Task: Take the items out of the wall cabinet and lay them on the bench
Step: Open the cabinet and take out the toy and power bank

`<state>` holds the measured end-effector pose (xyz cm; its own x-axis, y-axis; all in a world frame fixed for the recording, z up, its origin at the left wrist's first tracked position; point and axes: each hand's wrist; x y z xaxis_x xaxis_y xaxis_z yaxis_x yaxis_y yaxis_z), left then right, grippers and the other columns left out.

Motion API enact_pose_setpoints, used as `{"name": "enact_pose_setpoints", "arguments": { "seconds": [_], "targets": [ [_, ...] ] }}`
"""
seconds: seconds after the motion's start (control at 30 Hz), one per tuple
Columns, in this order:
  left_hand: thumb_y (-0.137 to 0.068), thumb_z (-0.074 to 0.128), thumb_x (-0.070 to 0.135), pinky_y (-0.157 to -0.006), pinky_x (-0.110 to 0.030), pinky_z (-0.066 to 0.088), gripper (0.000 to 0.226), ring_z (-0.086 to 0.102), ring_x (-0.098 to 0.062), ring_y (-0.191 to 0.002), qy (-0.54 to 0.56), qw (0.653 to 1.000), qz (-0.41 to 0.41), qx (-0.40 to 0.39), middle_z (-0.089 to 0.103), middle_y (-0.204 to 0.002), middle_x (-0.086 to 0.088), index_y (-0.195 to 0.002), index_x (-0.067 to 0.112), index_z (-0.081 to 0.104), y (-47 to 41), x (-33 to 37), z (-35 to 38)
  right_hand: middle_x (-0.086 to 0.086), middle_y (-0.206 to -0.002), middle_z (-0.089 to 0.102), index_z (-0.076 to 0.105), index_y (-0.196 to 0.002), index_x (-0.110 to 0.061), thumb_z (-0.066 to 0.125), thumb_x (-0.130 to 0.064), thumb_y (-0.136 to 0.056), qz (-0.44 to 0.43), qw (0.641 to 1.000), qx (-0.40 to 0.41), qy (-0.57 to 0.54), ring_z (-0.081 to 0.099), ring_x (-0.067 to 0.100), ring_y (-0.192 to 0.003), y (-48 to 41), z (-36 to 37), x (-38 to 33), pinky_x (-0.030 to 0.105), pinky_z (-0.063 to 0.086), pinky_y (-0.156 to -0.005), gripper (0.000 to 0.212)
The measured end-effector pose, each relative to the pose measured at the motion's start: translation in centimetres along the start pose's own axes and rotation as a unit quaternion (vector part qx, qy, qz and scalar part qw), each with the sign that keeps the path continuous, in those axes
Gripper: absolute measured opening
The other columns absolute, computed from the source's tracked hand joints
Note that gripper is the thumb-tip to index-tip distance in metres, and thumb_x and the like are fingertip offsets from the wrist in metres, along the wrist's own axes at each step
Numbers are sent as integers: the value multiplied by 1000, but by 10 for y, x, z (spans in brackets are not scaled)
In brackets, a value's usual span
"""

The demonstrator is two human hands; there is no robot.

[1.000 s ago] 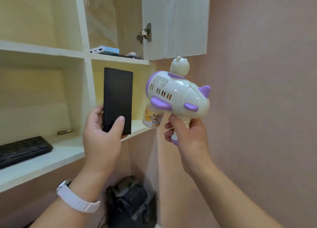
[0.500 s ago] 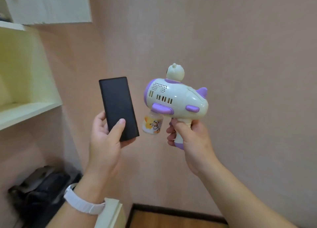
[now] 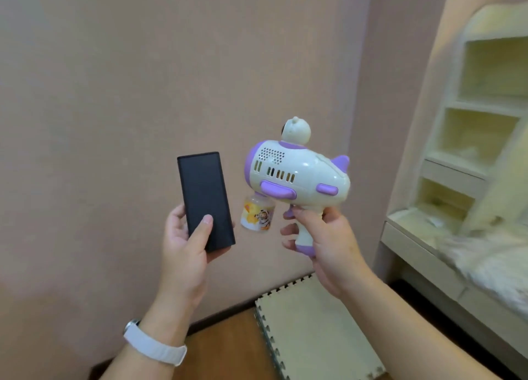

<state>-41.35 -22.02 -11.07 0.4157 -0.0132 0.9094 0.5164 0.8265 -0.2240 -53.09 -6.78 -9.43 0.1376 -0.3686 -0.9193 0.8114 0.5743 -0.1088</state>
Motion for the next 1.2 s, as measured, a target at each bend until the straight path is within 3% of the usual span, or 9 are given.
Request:
{"name": "enact_pose_setpoints", "arguments": {
  "seconds": [0.13, 0.37, 0.5, 0.67, 0.8, 0.93, 1.07, 1.2],
  "targets": [
    [-97, 50, 6, -61, -37, 57, 36, 70, -33, -90, 29, 996, -46, -70, 66, -120, -14, -132, 14, 43, 10, -30, 74, 9, -86, 66, 62, -101, -5, 68, -17, -72, -9, 998, 63, 8, 59, 24, -67, 8, -71, -25, 36, 51, -63, 32],
    [-97, 51, 6, -61, -34, 56, 30, 70, -32, -87, 38, 974, -111, -195, 70, -108, -8, -125, 15, 47, 9, -82, 178, 8, -80, 66, 60, -94, -7, 64, -6, -87, -37, 979, 202, 11, 54, 24, -64, 13, -161, -48, 37, 48, -60, 9],
    [-97, 51, 7, -60, -34, 57, 30, 67, -35, -96, 47, 953, -161, -254, 68, -116, -11, -126, 14, 47, -6, -123, 231, 9, -80, 64, 59, -95, -7, 60, -2, -90, -47, 956, 289, 25, 51, 27, -68, 2, -203, -51, 42, 46, -66, 7],
    [-96, 56, 13, -78, -48, 57, 37, 63, -39, -109, 33, 921, -200, -332, 65, -122, -8, -131, 19, 47, -31, -181, 289, 13, -90, 63, 60, -104, -5, 65, -5, -87, -43, 920, 388, 26, 53, 21, -62, -17, -246, -51, 33, 49, -58, 18],
    [-96, 56, 13, -68, -37, 57, 37, 64, -29, -107, 43, 893, -238, -381, 64, -123, -4, -130, 21, 47, -34, -217, 332, 14, -93, 64, 61, -102, -7, 70, -11, -78, -49, 890, 451, 42, 54, 21, -61, -20, -274, -47, 31, 49, -56, 26],
    [-95, 57, 14, -71, -40, 56, 31, 65, -37, -106, 39, 863, -258, -432, 65, -120, -7, -123, 24, 50, -20, -244, 372, 15, -94, 65, 62, -102, -8, 66, -9, -87, -50, 861, 504, 50, 55, 21, -65, -10, -297, -46, 32, 50, -59, 15],
    [-95, 56, 13, -76, -41, 57, 26, 67, -25, -105, 40, 833, -278, -476, 67, -118, -5, -117, 27, 54, 5, -259, 414, 14, -93, 65, 62, -104, -7, 64, -9, -90, -59, 835, 545, 43, 53, 23, -67, 4, -327, -54, 32, 51, -59, 14],
    [-96, 56, 17, -84, -42, 57, 29, 68, -17, -102, 21, 813, -281, -509, 68, -114, -2, -124, 22, 51, 38, -275, 457, 15, -89, 63, 62, -103, -5, 66, -7, -88, -74, 816, 573, 13, 49, 24, -65, 19, -374, -63, 31, 48, -54, 16]
  ]
}}
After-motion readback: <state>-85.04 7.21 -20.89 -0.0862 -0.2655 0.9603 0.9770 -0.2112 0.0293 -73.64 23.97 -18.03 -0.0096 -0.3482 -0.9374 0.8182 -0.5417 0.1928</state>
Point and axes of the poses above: each hand's wrist, its own y-axis away from the middle knuckle, its own z-axis out of the palm, x = y × z
